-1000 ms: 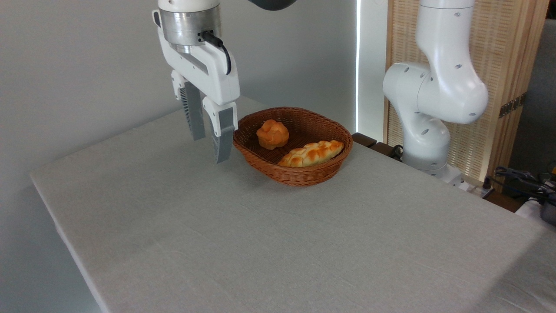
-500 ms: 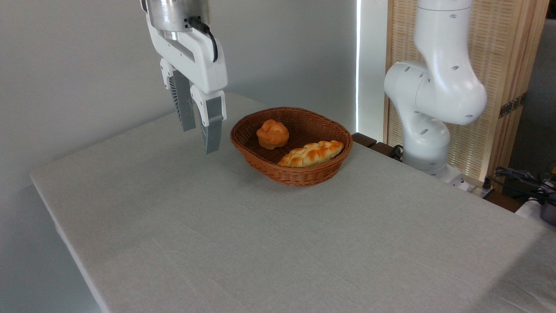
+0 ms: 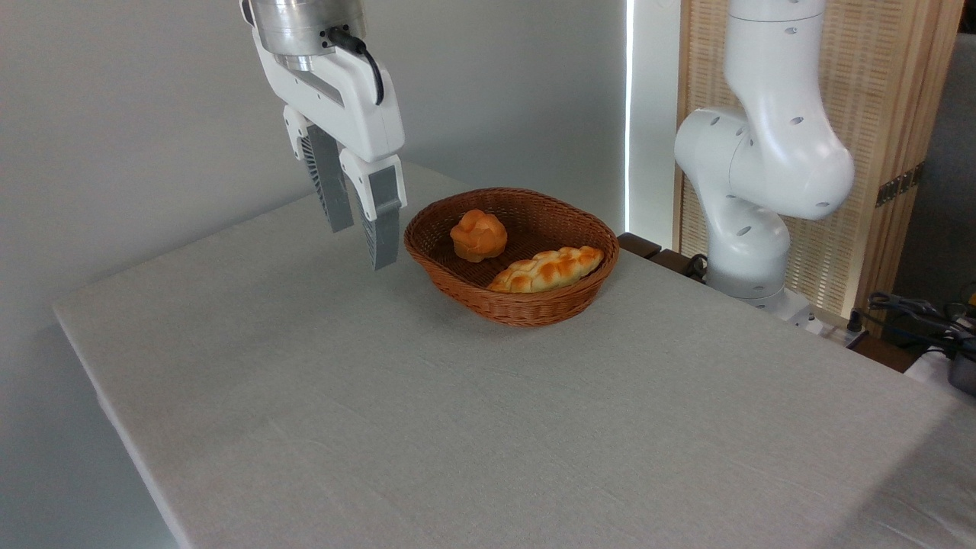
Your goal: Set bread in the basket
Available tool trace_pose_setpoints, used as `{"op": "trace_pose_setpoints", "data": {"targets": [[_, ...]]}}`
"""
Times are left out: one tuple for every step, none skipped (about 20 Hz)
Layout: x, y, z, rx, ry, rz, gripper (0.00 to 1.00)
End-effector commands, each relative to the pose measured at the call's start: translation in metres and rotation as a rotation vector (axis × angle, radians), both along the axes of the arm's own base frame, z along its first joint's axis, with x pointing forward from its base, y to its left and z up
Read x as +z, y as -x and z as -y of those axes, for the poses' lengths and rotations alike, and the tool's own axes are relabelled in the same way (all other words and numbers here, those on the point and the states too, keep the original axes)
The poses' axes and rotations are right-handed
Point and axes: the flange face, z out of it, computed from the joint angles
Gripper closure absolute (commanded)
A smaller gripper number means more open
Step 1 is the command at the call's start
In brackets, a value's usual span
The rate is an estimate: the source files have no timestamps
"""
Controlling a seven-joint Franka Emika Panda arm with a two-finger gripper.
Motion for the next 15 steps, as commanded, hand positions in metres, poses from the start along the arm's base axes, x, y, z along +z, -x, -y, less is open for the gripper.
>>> {"op": "trace_pose_setpoints", "data": {"targets": [[0.0020, 0.0015, -0.0037, 0.040, -0.034, -0.038, 0.00], [0.0018, 0.0018, -0.0029, 0.050, -0.042, -0.040, 0.00], [0.0009, 0.0012, -0.0041, 0.059, -0.047, -0.041, 0.00], [0.0010, 0.0010, -0.0046, 0.072, -0.059, -0.039, 0.00], [0.0008, 0.0004, -0.0054, 0.078, -0.067, -0.038, 0.00], [0.0009, 0.0002, -0.0057, 0.078, -0.069, -0.036, 0.00], [0.0005, -0.0008, -0.0056, 0.074, -0.069, -0.032, 0.00], [0.0001, -0.0019, -0.0056, 0.071, -0.070, -0.027, 0.00], [0.0004, -0.0022, -0.0057, 0.070, -0.070, -0.024, 0.00], [0.0007, -0.0027, -0.0067, 0.072, -0.071, -0.021, 0.00], [0.0003, -0.0040, -0.0084, 0.070, -0.080, -0.015, 0.00], [0.0012, -0.0052, -0.0086, 0.071, -0.081, -0.004, 0.00], [0.0026, -0.0071, -0.0104, 0.075, -0.081, 0.012, 0.00], [0.0026, -0.0071, -0.0104, 0.076, -0.081, 0.012, 0.00], [0.0026, -0.0071, -0.0103, 0.076, -0.080, 0.012, 0.00]]}}
